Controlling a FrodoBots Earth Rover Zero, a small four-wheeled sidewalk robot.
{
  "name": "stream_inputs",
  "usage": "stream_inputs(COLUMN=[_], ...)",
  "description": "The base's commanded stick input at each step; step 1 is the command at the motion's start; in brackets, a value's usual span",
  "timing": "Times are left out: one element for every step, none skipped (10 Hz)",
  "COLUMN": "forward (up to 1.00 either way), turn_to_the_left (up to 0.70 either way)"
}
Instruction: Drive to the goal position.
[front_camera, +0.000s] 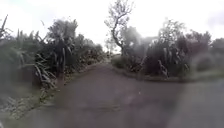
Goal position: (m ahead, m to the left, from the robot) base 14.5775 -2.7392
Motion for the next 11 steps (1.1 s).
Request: stream_inputs(forward=[0.7,0.7,0.7,0.7,0.7,0.7,0.7,0.7,0.7,0.7,0.7], turn_to_the_left=[0.0,0.0,0.0,0.0,0.0,0.0,0.0,-0.06,-0.16,-0.3,-0.35])
